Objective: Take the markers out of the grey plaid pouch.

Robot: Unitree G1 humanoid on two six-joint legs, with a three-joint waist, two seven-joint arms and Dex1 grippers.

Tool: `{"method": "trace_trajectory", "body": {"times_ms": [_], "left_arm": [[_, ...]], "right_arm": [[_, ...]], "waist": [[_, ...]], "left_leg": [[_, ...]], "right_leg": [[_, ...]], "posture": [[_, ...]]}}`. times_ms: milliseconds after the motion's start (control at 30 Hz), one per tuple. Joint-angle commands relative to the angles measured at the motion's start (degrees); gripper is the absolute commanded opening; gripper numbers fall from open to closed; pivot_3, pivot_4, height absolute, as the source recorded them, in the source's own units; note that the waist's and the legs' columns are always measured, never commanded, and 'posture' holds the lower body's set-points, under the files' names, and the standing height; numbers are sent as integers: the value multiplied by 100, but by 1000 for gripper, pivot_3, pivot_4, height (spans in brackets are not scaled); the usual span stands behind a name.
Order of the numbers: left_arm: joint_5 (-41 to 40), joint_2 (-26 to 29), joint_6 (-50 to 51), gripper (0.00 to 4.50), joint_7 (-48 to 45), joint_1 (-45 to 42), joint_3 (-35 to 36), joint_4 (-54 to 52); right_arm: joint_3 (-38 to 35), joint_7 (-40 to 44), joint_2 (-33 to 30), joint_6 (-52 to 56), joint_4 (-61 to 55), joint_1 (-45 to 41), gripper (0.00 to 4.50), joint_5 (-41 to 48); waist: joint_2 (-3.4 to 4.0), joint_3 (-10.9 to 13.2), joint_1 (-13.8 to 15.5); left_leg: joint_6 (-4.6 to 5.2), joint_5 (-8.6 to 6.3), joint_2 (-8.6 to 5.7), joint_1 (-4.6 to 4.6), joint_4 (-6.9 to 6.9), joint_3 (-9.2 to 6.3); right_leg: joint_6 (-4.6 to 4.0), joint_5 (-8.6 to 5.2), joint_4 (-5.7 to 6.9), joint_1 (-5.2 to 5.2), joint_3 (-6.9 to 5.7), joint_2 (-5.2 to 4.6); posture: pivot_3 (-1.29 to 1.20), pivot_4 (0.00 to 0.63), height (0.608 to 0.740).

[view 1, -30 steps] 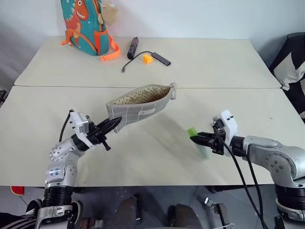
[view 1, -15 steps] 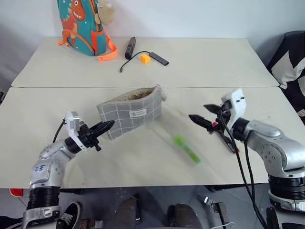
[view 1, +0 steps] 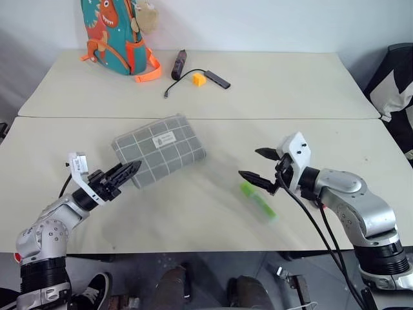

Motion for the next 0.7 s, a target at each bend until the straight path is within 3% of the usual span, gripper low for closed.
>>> {"method": "trace_trajectory", "body": {"times_ms": [33, 167, 233, 300, 467, 700], "left_arm": [[163, 190, -245, 3306, 34, 130, 175, -323], [615, 489, -912, 4457, -156, 839, 423, -973], [583, 555, -972, 4457, -171, 1078, 545, -1143], [964, 699, -1656, 4457, -608, 1697, 765, -1384], [1523, 776, -2101, 4457, -183, 2045, 1011, -1225], [1834, 802, -2679, 4457, -340, 2381, 1256, -1074]], "right_arm": [[-73, 133, -19, -197, 19, -117, 4500, -49], [-232, 348, -162, -98, 36, -140, 4500, 83], [-272, 468, -272, -120, -5, -88, 4500, 80], [-605, 522, -324, -68, -32, -3, 4500, 319], [-1069, 632, -504, -233, 155, 169, 4500, 383], [-1575, 137, -730, -1294, 1450, 342, 4500, -523]], "waist": [[0, 0, -2], [0, 0, -37], [0, 0, -24], [0, 0, -13], [4, 2, 69], [0, 0, 94]], "left_leg": [[0, 0, 0, 0, 0, -1], [-3, -2, 2, -1, -6, 6], [-3, -2, 2, -1, -13, 8], [-5, -3, 4, -1, -13, 6], [-33, -22, 3, -4, -15, 8], [-36, -23, 6, -5, -18, 42]], "right_leg": [[0, 0, 0, 0, 0, 0], [0, 0, -3, -7, 2, 0], [0, 0, -4, -9, 3, -2], [-1, 0, -11, -11, 9, -7], [-2, 0, -22, -12, 19, -13], [-1, 0, -18, -37, 62, -11]], "posture": [[0, 150, 740], [0, 150, 740], [0, 150, 740], [0, 150, 740], [0, 150, 740], [0, 150, 740]]}}
